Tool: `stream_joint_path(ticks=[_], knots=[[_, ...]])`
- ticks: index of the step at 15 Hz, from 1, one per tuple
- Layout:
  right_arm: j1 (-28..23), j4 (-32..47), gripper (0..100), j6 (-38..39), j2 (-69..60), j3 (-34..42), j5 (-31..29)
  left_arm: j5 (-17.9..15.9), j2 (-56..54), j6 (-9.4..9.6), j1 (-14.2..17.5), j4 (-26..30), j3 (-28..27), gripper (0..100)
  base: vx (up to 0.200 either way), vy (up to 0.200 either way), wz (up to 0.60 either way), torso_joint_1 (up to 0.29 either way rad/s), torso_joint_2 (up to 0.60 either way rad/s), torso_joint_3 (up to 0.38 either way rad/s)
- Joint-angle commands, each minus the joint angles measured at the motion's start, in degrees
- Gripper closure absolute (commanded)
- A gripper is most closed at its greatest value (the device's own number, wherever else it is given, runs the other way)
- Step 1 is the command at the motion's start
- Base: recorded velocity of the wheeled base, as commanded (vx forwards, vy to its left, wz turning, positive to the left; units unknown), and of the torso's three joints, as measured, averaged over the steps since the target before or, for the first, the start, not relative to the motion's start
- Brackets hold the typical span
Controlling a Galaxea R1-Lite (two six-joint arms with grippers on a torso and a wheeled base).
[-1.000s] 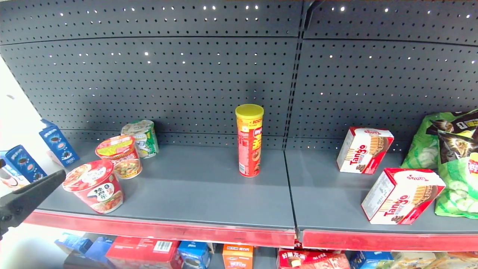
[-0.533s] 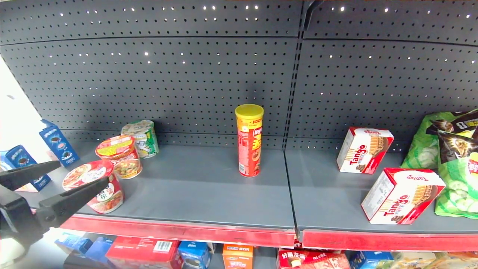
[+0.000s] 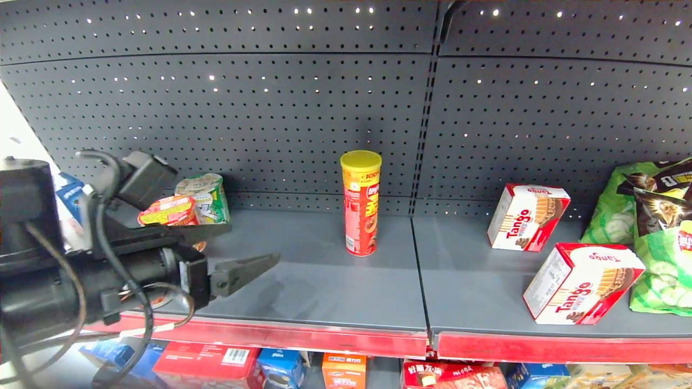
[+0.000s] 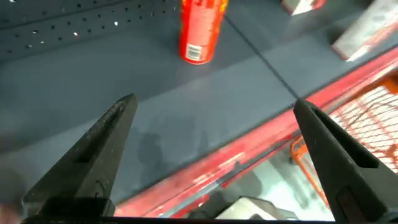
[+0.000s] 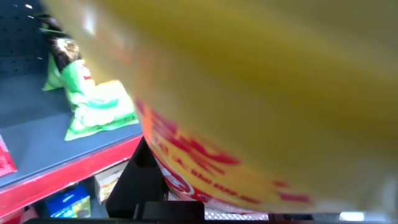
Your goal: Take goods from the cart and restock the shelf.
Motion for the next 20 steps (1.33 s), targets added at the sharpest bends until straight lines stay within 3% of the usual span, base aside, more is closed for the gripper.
stream_joint_path(ticks=[1,5,7,9,11,14,15,20], knots=[[-0.2,-0.1,100,0.0,0.1,0.5,0.0,0.4,12.1,1.65,0.1,-1.0,-6.1,0,0.0,0.0,0.0,0.0,0.0,0.0],[-0.2,0.0,100,0.0,0.1,1.5,-0.1,0.4,16.0,0.51,2.3,-3.1,-6.9,0,0.0,0.0,0.0,0.0,0.0,0.0],[-0.3,-0.1,100,-0.6,0.1,2.8,0.0,0.4,19.9,0.42,3.1,-3.1,-12.0,0,0.0,0.0,0.0,0.0,0.0,0.0],[-0.3,-0.4,100,-2.3,0.1,3.3,0.0,0.6,23.5,0.51,2.8,-3.2,-14.9,0,0.0,0.0,0.0,0.0,0.0,0.0],[-0.3,-0.7,100,-2.4,-0.1,4.0,-0.1,0.4,27.5,0.34,0.1,-6.5,-17.0,0,0.0,0.0,0.0,0.0,0.0,0.0],[-0.4,-0.6,100,-2.4,-0.2,4.0,-0.2,0.4,31.6,-4.59,-2.3,-9.2,-21.4,0,0.0,0.0,0.0,0.0,0.0,0.0],[-0.4,-0.7,100,-2.4,-0.2,4.7,-0.6,0.7,32.5,-5.29,-2.5,-9.3,-23.0,0,0.0,0.0,0.0,0.0,0.0,0.0],[-0.4,-0.6,100,-2.8,-1.9,6.4,-1.5,0.7,34.8,-5.38,-2.4,-9.4,-25.8,0,0.0,0.0,0.0,0.0,0.0,0.0]])
